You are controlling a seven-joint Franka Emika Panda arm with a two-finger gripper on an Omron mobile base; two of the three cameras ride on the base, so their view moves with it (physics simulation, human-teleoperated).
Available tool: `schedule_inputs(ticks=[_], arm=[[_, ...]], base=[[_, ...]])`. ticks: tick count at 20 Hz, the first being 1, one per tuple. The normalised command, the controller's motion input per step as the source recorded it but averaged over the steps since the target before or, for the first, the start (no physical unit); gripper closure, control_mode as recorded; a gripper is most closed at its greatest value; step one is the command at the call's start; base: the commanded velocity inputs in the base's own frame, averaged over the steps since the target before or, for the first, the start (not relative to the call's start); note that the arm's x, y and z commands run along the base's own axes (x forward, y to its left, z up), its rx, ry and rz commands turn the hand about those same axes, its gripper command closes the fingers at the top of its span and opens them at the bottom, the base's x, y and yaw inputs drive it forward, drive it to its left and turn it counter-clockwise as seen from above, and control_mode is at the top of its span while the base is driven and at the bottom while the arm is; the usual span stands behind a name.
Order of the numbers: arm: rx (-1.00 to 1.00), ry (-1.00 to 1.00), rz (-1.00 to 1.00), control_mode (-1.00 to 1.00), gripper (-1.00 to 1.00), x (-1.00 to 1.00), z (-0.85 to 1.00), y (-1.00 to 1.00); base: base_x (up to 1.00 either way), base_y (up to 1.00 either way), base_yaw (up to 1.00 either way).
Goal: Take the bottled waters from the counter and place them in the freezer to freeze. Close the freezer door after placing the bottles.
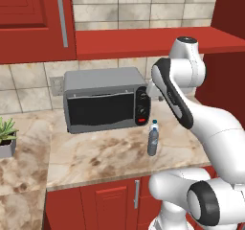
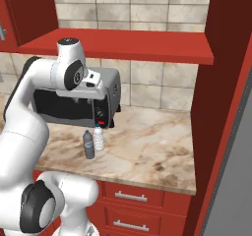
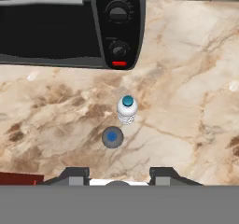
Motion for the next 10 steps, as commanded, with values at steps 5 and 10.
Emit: schedule_inputs(ticks=[5,10], arm=[[0.0,0.0,0.0,-1.0,-1.0,0.0,0.0,-0.06],[0.11,0.02,0.0,-1.0,-1.0,0.01,-0.09,-0.22]], base=[[0.0,0.0,0.0],[0.0,0.0,0.0]])
